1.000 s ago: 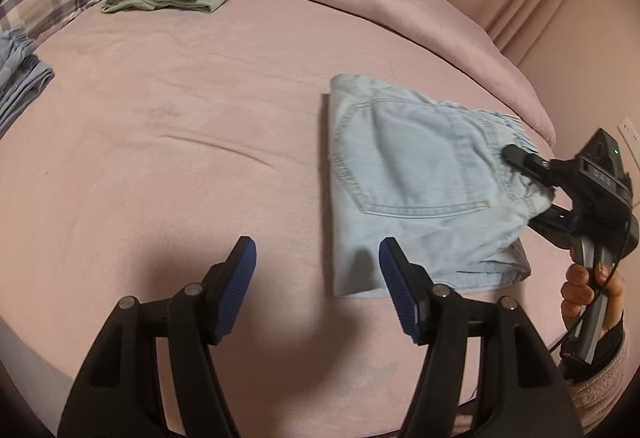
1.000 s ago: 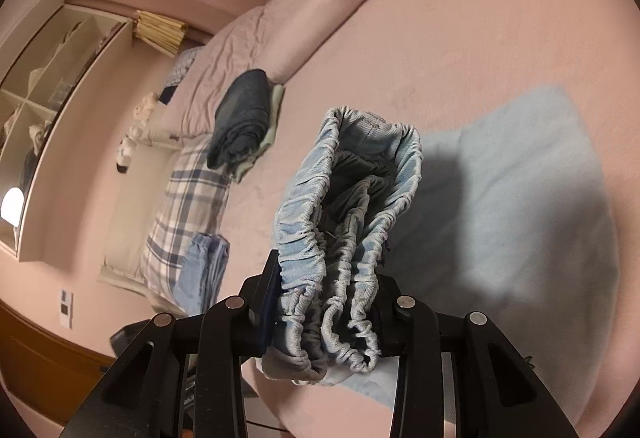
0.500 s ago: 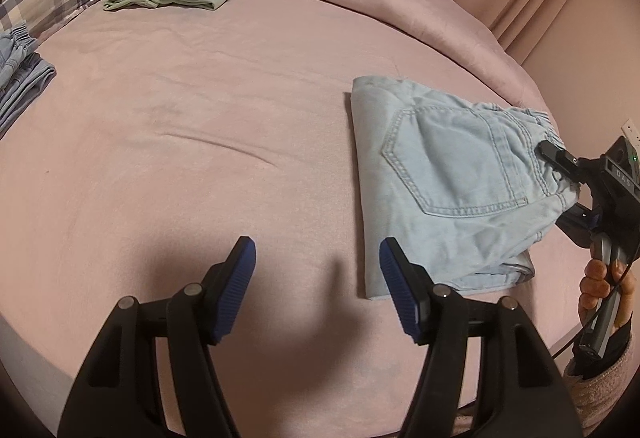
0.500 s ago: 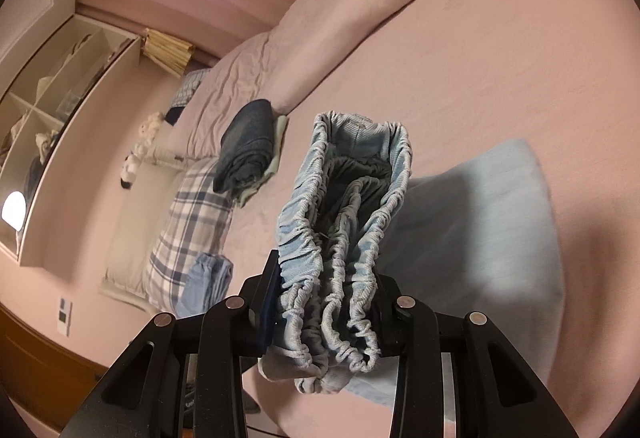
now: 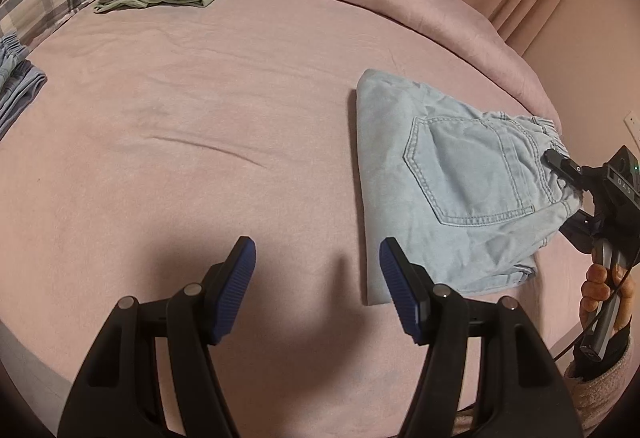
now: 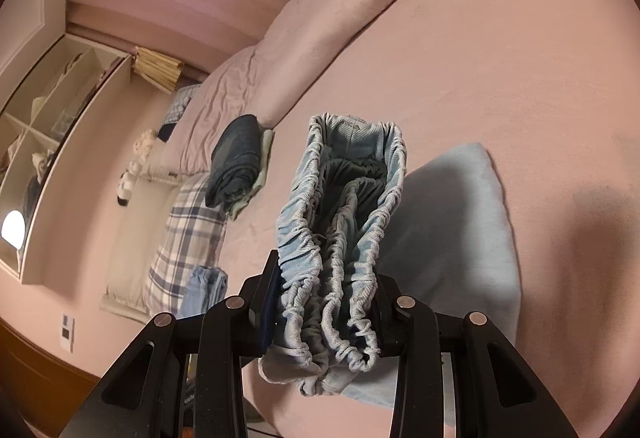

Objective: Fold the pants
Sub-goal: 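Grasp the elastic cuffs with the right tool and lift them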

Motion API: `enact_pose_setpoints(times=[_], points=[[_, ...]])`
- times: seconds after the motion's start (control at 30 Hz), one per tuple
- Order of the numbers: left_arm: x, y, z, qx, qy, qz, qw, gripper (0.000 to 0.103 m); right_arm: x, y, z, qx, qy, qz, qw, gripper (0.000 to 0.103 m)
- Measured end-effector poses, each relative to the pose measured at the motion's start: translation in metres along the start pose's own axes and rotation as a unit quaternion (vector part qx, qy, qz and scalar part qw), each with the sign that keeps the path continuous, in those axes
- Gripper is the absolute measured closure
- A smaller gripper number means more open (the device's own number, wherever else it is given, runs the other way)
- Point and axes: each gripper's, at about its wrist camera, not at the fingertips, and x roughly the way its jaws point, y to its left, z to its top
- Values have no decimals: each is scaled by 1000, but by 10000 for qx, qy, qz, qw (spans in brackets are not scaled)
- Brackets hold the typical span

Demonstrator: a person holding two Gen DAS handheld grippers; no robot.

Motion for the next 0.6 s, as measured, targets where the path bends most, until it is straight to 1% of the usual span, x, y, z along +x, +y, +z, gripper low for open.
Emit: enact_pose_setpoints(times=[0.17,0.37,0.6], points=[[6,-3,2,34,73,19,10000,39,4,-6,-2,102,89,-57,9999,65],[11,-8,4,106,128,43,9999,39,9,-21,-4,314,224,-180,9991,65],[16,-14,5,197,186,66,9996,39,13,-36,-5,481,326,-191,9981,65]])
